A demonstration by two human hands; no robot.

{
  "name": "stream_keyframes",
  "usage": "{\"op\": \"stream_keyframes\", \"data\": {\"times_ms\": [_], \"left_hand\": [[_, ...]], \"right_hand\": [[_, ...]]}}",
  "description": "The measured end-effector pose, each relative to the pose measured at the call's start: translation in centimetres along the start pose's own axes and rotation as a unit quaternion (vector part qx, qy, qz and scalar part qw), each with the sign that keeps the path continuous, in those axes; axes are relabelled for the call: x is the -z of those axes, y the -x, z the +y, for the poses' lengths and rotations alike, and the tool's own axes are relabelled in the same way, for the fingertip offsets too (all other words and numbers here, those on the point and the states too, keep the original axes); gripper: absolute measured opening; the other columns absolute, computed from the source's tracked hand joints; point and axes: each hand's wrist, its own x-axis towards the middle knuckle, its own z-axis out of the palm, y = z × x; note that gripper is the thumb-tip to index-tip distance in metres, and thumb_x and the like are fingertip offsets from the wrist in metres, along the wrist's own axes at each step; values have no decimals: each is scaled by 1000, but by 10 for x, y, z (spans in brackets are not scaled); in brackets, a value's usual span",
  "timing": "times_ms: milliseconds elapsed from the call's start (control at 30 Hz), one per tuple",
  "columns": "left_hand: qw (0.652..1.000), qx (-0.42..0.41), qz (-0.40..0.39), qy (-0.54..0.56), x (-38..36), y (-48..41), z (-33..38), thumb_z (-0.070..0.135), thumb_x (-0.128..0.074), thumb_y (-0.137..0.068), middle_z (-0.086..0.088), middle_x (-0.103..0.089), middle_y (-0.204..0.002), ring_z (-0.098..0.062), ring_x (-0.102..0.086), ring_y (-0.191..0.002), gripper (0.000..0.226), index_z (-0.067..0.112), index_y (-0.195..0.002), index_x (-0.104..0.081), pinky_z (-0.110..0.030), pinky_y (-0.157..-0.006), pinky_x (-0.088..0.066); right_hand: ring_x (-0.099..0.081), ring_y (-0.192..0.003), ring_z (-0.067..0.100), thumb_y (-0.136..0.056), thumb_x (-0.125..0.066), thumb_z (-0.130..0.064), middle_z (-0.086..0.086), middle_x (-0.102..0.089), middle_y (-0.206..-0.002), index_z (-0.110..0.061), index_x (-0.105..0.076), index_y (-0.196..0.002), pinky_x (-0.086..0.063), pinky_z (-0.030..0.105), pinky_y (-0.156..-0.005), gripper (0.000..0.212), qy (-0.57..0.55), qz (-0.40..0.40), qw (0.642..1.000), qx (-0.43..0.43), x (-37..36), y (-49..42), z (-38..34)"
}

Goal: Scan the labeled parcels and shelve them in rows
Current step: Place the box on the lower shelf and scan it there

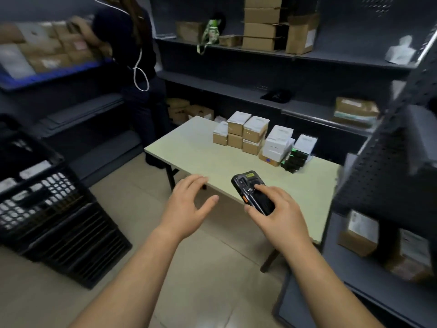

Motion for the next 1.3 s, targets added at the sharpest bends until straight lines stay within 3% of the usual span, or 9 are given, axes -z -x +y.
{"op": "stream_keyframes", "data": {"times_ms": [167,333,500,733,833,1000,1167,1300], "left_hand": [[999,17,11,-51,31,-74,-41,67,-39,-85,11,-45,-142,-5,-32,-134,69,23,-136,-52,-23,-113,-22],[999,19,10,-48,22,-152,-86,59,-51,-91,12,-42,-144,-5,-29,-135,58,25,-138,-50,-28,-116,-24],[999,-10,-24,-27,-10,-255,-128,67,-40,-86,10,-41,-146,-6,-29,-135,69,24,-140,-49,-20,-110,-19],[991,-71,-117,-10,-64,-385,-151,53,-50,-95,9,-36,-150,-11,-27,-138,56,27,-144,-42,-30,-114,-26],[986,-68,-149,17,-96,-421,-154,53,-52,-94,9,-38,-150,-12,-29,-138,55,27,-142,-45,-32,-113,-28],[981,-41,-182,54,-152,-475,-154,58,-49,-91,6,-43,-145,-16,-36,-136,59,24,-139,-50,-39,-113,-33],[984,-1,-180,11,-197,-521,-153,51,-52,-93,4,-45,-142,-22,-43,-127,53,24,-139,-50,-40,-105,-39],[977,33,-189,-91,-234,-557,-150,55,-47,-93,4,-42,-145,-27,-42,-127,55,30,-142,-45,-40,-103,-37]], "right_hand": [[-53,-101,4,-78,-75,-47,-20,-54,-109,-41,-60,-124,-44,25,-85,49,-26,-23,999,18,-41,-98,-33],[-51,-98,4,-80,-73,-46,-21,-54,-111,-41,-58,-126,-41,22,-78,48,-10,-26,1000,12,-70,-182,-31],[-54,-94,8,-79,-76,-44,-11,-60,-113,-37,-61,-125,-40,24,-77,49,-9,16,998,-57,-99,-260,-8],[-49,-103,9,-78,-75,-47,-13,-56,-119,-41,-60,-127,-38,26,-84,52,25,64,980,-186,-107,-344,15],[-52,-112,13,-76,-74,-49,-15,-58,-119,-43,-60,-125,-44,31,-90,51,42,72,974,-212,-111,-366,33],[-54,-110,11,-75,-71,-53,-20,-55,-119,-46,-58,-126,-48,33,-90,53,53,71,965,-246,-115,-404,67],[-55,-104,9,-77,-73,-48,-21,-54,-115,-44,-58,-127,-48,31,-86,52,49,52,966,-247,-108,-446,99],[-56,-102,8,-77,-74,-46,-20,-55,-114,-44,-59,-125,-48,32,-86,50,37,41,969,-241,-111,-482,122]]}}
